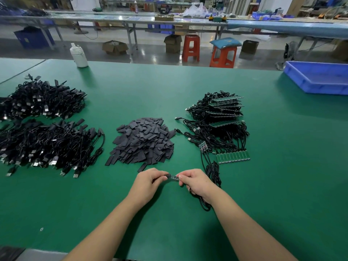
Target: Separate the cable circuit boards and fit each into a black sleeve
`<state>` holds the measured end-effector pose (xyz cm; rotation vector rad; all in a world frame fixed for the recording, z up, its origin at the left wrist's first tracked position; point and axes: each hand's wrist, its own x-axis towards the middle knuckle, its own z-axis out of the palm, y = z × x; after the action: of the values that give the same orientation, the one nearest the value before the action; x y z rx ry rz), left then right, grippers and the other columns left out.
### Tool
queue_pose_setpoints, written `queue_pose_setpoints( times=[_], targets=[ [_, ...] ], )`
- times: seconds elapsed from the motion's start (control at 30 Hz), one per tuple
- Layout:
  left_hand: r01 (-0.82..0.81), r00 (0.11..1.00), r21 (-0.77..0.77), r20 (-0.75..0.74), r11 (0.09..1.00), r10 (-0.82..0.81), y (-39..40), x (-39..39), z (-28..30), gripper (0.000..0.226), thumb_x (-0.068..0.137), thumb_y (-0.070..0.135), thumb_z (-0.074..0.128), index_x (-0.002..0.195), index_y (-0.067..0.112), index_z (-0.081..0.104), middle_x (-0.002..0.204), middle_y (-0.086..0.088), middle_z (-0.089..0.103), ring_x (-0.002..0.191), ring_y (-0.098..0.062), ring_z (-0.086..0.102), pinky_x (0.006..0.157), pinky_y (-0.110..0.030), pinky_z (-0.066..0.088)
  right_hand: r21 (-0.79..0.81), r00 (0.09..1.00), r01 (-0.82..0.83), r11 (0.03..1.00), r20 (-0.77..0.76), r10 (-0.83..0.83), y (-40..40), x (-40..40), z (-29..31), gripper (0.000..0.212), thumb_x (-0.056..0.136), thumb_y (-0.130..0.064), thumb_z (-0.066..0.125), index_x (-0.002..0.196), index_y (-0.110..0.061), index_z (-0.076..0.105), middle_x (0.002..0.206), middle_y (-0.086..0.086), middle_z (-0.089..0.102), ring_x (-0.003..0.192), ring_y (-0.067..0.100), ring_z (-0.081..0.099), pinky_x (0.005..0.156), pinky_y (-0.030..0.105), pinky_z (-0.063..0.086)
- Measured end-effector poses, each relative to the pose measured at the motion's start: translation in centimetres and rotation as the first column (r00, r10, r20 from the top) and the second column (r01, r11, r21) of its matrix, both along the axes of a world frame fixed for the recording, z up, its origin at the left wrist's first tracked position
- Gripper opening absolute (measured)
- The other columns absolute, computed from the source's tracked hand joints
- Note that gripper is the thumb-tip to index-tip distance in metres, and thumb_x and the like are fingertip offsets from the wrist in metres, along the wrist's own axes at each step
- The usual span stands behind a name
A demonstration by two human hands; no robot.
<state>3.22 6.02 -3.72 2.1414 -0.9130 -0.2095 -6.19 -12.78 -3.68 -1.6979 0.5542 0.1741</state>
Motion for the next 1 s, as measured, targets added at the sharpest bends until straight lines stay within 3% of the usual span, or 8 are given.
queue_pose_setpoints(
  times=[0.1,0.23,0.33,0.53,0.77,1.0],
  targets=[
    [0.087,0.985,0.121,0.138,0.989,-0.103,0.3,0.5,0.2,0.02,0.093,0.029,0.065,0.112,0.026,0.074,0.099,0.011,0.069,0.09,-0.008,0.063,0.081,-0.027,0.05,-0.012,1.0,-0.012,1.0,0.003,0.012,0.0,0.0,-0.2,0.017,0.099,-0.02,0.056,0.096,-0.022,0.072,0.069,-0.008,0.068,0.044,0.004,0.04,0.041,0.018,0.034],
    [0.128,0.943,0.215,0.277,0.968,-0.186,-0.1,0.7,0.7,0.024,0.096,0.031,0.061,0.115,0.021,0.072,0.103,0.006,0.071,0.091,-0.018,0.065,0.078,-0.029,0.051,-0.049,1.0,-0.024,0.998,-0.011,0.023,-0.1,0.2,-0.6,0.018,0.098,-0.024,0.057,0.096,-0.015,0.073,0.074,0.003,0.064,0.047,0.009,0.039,0.043,0.021,0.033],
    [0.12,0.954,0.222,0.243,0.968,-0.174,-0.6,0.7,1.0,0.023,0.096,0.029,0.061,0.114,0.019,0.072,0.1,0.001,0.07,0.089,-0.021,0.064,0.078,-0.03,0.049,-0.059,0.999,-0.028,0.998,-0.023,0.026,-0.2,0.2,-0.8,0.02,0.097,-0.028,0.058,0.094,-0.015,0.074,0.074,0.006,0.06,0.05,0.012,0.038,0.045,0.024,0.032],
    [0.119,0.964,0.274,0.198,0.954,-0.177,-0.9,0.8,1.0,0.024,0.095,0.029,0.061,0.116,0.022,0.071,0.1,0.001,0.069,0.092,-0.021,0.062,0.082,-0.03,0.047,-0.055,0.999,-0.037,0.998,-0.007,0.037,-0.1,0.3,-0.8,0.014,0.098,-0.023,0.059,0.094,-0.026,0.072,0.08,-0.003,0.074,0.046,0.007,0.041,0.042,0.02,0.035],
    [0.17,0.962,0.238,0.171,0.956,-0.213,-1.1,0.9,2.0,0.019,0.093,0.022,0.065,0.109,0.017,0.074,0.101,-0.001,0.072,0.091,-0.02,0.064,0.083,-0.029,0.047,-0.023,1.0,-0.013,1.0,0.008,0.014,-0.3,0.0,-0.8,0.018,0.098,-0.024,0.058,0.095,-0.016,0.074,0.079,0.005,0.067,0.049,0.009,0.04,0.043,0.022,0.033],
    [0.158,0.952,0.239,0.222,0.958,-0.212,-1.3,0.5,2.4,0.023,0.096,0.022,0.062,0.115,0.015,0.072,0.104,-0.001,0.071,0.094,-0.021,0.064,0.085,-0.03,0.047,0.04,1.0,0.011,0.999,0.01,-0.011,-0.3,0.0,-0.4,0.016,0.099,-0.02,0.057,0.097,-0.021,0.073,0.072,-0.007,0.068,0.047,0.004,0.042,0.042,0.018,0.034]
  ],
)
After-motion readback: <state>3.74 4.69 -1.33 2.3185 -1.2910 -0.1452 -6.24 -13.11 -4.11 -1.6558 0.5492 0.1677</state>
